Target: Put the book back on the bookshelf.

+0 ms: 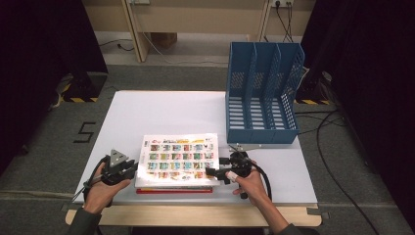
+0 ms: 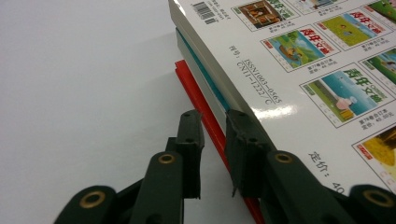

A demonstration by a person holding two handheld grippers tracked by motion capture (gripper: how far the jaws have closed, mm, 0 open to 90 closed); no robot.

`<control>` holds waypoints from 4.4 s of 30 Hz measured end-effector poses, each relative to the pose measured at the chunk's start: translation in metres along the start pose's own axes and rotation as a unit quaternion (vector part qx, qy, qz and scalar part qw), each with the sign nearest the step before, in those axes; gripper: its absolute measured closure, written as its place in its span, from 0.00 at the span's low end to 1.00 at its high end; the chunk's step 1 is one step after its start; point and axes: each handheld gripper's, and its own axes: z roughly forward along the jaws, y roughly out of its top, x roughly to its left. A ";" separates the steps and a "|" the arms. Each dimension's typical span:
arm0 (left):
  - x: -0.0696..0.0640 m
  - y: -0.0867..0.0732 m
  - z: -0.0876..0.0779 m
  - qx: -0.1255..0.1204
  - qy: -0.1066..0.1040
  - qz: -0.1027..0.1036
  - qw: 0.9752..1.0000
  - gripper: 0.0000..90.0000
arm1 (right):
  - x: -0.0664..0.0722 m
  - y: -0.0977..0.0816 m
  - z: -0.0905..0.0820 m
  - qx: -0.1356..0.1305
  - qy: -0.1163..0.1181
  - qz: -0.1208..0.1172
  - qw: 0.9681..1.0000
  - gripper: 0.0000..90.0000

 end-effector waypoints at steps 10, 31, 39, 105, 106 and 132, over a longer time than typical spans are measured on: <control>0.009 0.000 -0.003 -0.010 0.025 0.006 1.000 0.58 | -0.004 0.005 0.012 0.006 0.021 0.017 1.000 0.19; 0.015 0.000 -0.007 -0.020 -0.031 -0.042 0.998 0.50 | -0.004 0.006 0.009 0.007 0.015 0.009 1.000 0.19; 0.007 0.002 -0.004 -0.023 -0.042 -0.033 0.998 0.51 | -0.008 0.006 0.007 0.011 0.012 0.026 1.000 0.17; 0.043 -0.012 0.018 -0.028 0.009 -0.062 0.998 0.21 | 0.048 0.145 -0.060 0.044 -0.019 -0.119 0.992 0.82; 0.044 -0.013 0.019 -0.024 0.014 -0.057 0.998 0.21 | 0.048 0.145 -0.060 0.044 -0.019 -0.119 0.992 0.82; 0.051 -0.022 0.036 0.031 -0.005 -0.055 0.998 0.16 | 0.093 0.182 -0.140 0.110 -0.173 -0.219 0.954 0.82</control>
